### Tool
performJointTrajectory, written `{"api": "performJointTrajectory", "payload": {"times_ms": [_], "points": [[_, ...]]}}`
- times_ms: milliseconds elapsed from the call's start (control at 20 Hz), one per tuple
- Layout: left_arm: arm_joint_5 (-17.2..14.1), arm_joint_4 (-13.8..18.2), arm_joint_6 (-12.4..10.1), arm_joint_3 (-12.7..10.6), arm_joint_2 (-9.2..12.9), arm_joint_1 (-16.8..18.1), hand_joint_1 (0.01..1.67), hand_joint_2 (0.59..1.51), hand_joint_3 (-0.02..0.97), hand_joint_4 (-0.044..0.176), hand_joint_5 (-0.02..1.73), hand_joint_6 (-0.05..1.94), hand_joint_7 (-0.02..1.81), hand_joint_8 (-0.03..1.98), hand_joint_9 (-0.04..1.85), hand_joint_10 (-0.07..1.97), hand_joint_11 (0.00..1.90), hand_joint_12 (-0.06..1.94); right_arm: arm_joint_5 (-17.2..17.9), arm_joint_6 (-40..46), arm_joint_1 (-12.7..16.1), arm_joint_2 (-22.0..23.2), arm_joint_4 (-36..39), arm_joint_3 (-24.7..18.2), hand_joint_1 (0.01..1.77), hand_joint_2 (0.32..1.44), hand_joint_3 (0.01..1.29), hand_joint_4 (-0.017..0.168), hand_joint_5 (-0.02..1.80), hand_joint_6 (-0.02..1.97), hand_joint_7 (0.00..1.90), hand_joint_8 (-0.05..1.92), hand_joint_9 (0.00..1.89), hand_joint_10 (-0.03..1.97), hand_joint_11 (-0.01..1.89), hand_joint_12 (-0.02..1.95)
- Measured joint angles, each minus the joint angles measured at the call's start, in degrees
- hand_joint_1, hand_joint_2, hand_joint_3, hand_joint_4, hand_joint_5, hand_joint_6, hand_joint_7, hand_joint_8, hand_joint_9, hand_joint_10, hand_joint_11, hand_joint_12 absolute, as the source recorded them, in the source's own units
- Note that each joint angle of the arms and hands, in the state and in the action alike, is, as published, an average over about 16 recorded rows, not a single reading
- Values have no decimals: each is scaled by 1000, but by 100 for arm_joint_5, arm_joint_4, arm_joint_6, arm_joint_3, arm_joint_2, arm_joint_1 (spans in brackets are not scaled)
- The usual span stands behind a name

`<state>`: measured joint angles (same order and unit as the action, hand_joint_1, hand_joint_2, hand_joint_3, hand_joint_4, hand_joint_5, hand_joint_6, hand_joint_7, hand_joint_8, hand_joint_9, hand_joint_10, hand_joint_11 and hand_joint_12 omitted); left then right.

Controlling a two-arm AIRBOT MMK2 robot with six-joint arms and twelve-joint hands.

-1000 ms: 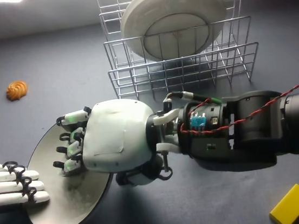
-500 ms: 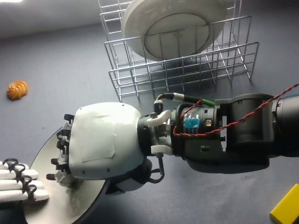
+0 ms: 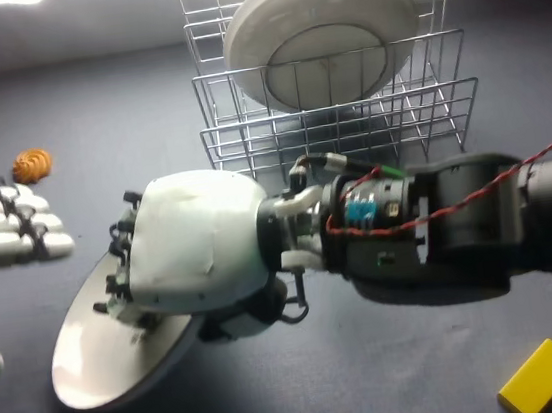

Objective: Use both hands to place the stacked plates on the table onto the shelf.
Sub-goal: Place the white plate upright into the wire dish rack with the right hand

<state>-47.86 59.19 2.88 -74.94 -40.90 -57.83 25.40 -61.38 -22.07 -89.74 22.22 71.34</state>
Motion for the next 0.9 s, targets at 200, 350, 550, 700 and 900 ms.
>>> {"api": "performJointTrajectory", "payload": {"times_ms": [200, 350, 550, 700, 900], "points": [[-54, 177, 1, -85, 167, 532, 22, 1197, 8, 2, 85, 21, 47, 12, 19, -50, 17, 4, -85, 0, 170, 288, 3, -270, 1184, 967, 11, 9, 904, 735, 1036, 711, 1208, 13, 771, 1079], [-95, 380, 5, -128, 282, 889, 22, 1195, 8, 5, 79, 21, 41, 12, 19, -50, 17, 3, -154, 3, 328, 550, 8, -510, 1190, 970, 12, 11, 932, 814, 1068, 747, 1209, 13, 775, 1074], [-147, 666, 12, -135, 413, 1282, 22, 1193, 9, 6, 72, 21, 35, 12, 18, -50, 17, 2, -191, 90, 563, 943, 61, -838, 1199, 974, 12, 14, 966, 901, 1099, 788, 1207, 13, 779, 1068], [-193, 852, 22, -111, 483, 1489, 21, 1191, 9, 7, 64, 21, 30, 11, 17, -50, 17, 1, -216, 379, 764, 1243, 169, -1047, 1204, 977, 12, 16, 981, 927, 1105, 801, 1206, 13, 779, 1067], [-240, 992, 35, -68, 545, 1623, 21, 1189, 9, 7, 58, 20, 24, 11, 17, -50, 17, 1, -309, 1098, 1102, 1650, 338, -1249, 1208, 979, 12, 16, 991, 946, 1103, 809, 1207, 13, 779, 1064]]}}
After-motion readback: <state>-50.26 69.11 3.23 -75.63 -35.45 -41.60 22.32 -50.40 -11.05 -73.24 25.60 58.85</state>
